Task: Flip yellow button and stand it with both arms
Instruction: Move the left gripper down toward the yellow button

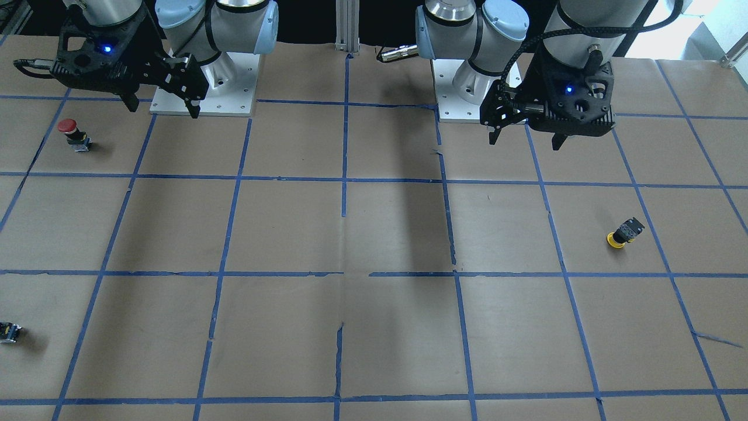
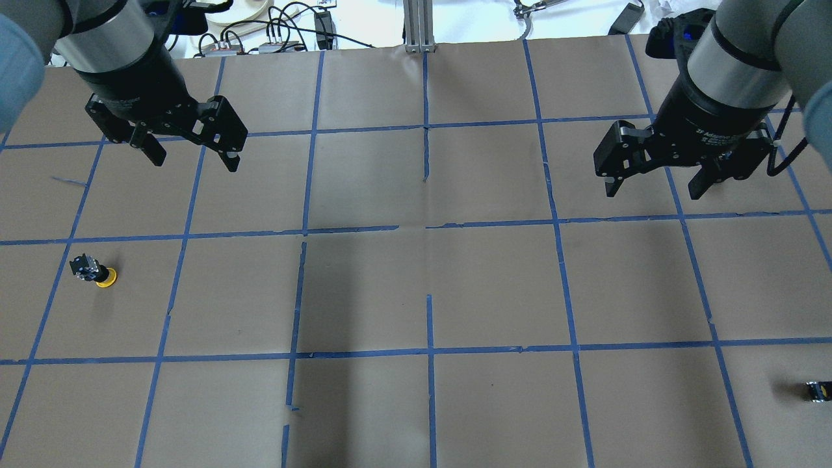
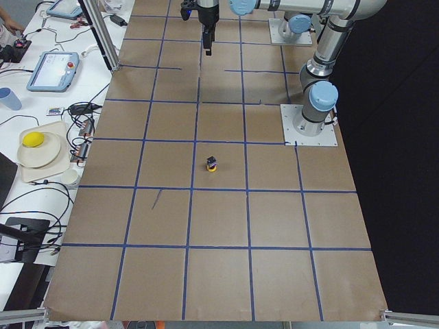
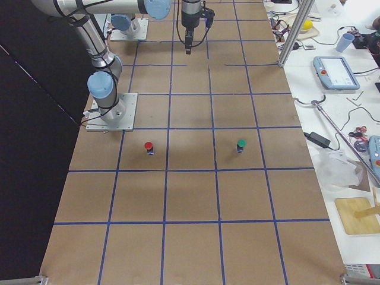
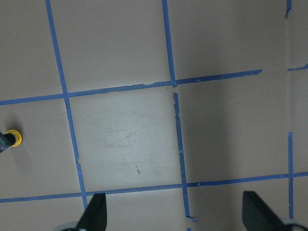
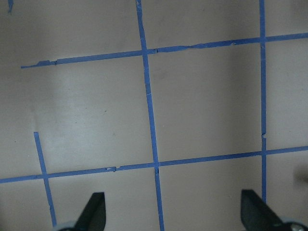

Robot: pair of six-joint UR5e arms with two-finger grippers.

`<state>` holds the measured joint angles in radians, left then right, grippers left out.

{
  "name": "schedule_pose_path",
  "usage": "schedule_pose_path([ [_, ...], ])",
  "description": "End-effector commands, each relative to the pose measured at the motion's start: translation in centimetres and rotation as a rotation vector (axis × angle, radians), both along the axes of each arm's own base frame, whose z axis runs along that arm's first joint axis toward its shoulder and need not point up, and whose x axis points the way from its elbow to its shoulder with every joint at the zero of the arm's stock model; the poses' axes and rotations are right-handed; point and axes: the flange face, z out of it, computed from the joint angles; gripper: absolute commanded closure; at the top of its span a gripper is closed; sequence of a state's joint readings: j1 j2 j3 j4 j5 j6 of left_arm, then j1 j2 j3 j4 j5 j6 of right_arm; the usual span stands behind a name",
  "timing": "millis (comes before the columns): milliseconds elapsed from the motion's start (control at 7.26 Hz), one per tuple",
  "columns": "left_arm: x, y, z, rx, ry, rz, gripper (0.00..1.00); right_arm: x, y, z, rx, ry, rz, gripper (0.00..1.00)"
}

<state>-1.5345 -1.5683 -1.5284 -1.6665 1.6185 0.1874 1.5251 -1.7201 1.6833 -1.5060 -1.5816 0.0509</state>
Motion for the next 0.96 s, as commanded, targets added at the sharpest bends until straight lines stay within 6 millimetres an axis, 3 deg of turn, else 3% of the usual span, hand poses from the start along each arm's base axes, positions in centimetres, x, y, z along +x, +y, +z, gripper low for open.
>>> schedule_pose_path([
  [0, 3.8, 0.3, -2.6, 0.061, 0.021, -0.157, 0.0, -0.3, -0.1, -0.1, 0.005, 0.012, -0.007, 0.0],
  [413, 15.7, 0.5, -8.4, 0.084, 0.077, -0.367, 0.0, -0.3, -0.4, -2.9, 0.062, 0.007, -0.018, 0.0],
  [688, 21.5, 0.9, -12.8, 0.029, 0.059, -0.586, 0.0, -0.1, -0.7, -5.5, 0.117, -0.007, -0.02, 0.0],
  [826, 24.3, 1.2, -14.7, -0.018, 0.011, -0.695, 0.0, -0.3, -0.7, -5.5, 0.113, 0.007, -0.046, 0.0],
])
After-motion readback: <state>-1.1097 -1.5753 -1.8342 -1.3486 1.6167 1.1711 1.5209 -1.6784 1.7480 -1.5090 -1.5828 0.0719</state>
